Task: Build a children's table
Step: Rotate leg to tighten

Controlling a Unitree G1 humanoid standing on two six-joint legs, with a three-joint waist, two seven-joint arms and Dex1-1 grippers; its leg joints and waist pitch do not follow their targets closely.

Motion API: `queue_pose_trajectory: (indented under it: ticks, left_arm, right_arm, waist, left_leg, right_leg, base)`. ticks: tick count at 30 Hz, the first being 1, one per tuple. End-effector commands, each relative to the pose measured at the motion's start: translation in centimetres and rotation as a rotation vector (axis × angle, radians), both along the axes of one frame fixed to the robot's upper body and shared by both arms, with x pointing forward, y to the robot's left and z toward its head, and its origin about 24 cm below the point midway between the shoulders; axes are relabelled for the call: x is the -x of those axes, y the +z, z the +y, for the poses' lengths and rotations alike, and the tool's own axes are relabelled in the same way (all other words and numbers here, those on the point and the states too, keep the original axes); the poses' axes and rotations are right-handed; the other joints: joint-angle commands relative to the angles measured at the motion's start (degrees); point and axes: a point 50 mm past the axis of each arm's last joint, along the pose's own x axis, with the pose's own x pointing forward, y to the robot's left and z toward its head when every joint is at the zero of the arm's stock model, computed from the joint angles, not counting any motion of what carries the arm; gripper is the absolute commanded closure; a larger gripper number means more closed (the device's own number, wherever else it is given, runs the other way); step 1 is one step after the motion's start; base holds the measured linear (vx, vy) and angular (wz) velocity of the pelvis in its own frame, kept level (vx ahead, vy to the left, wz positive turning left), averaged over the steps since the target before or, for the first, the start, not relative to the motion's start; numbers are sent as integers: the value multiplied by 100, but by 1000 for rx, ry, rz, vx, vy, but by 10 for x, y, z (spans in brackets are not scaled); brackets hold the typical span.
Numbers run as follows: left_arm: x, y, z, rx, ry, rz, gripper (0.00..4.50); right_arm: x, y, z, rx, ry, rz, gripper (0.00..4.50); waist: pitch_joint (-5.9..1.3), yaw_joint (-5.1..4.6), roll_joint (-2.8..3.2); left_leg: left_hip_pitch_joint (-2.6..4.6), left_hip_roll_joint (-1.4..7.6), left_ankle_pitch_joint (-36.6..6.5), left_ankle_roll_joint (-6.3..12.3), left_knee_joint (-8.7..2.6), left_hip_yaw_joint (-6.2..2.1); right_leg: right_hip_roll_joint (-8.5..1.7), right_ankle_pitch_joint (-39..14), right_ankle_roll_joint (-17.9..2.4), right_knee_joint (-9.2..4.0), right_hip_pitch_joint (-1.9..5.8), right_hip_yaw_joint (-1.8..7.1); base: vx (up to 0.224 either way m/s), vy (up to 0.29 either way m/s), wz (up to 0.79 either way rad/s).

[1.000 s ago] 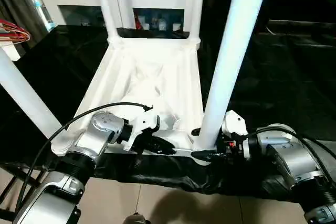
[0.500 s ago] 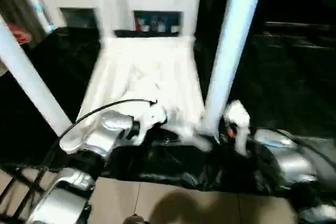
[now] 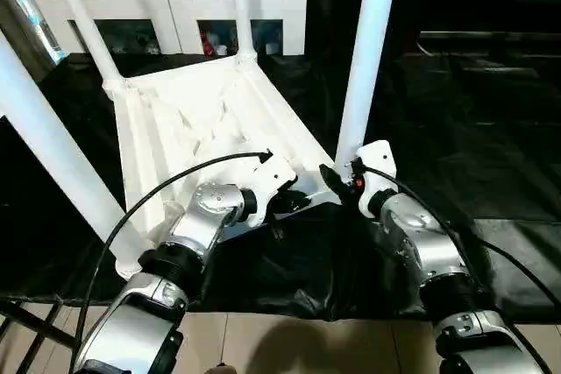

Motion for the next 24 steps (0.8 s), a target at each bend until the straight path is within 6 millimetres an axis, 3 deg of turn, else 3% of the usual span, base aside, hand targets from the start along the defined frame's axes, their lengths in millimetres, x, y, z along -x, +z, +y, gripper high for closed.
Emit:
queue_pose_trajectory:
  ticks: [1,8,17,20,22,24]
  left_arm:
    - [5,17,-27,114,-120,-65,450]
    - [13,17,-5,115,-240,-39,450]
    - [18,21,16,112,-357,15,450]
    - [21,23,28,96,-418,49,450]
    - [22,24,33,88,-437,61,450]
    - [22,24,35,84,-445,66,450]
  right_arm:
    - [19,-14,39,-19,267,76,67]
    - [30,-4,-3,90,491,31,56]
    - [46,6,-25,125,748,43,56]
    - [51,11,-31,107,837,52,88]
    - [53,13,-33,104,874,68,91]
    - [54,13,-33,111,887,73,121]
  waist:
    - [-317,17,-78]
    - [-316,75,-90]
    - [-332,189,-113]
    - [-346,196,-123]
    - [-364,212,-107]
    - [-365,215,-112]
  left_leg:
    - [-25,135,-1293,275,-394,-47]
    - [-30,151,-1233,395,-376,-25]
    - [-38,173,-1105,483,-350,-26]
    - [-37,185,-1026,546,-339,-22]
    - [-57,189,-821,616,-309,-29]
    - [-64,191,-742,656,-292,-25]
  right_leg:
    - [-369,-1619,-866,-496,300,286]
    - [-352,-1541,-910,-489,300,285]
    - [-364,-1566,-978,-458,295,283]
    - [-361,-1408,-1026,-441,288,284]
    - [-344,-946,-1164,-375,282,276]
    - [-338,-664,-1288,-343,274,272]
  base:
    - [0,0,0]
    - [0,0,0]
    - [0,0,0]
    - [0,0,0]
    - [0,0,0]
    - [0,0,0]
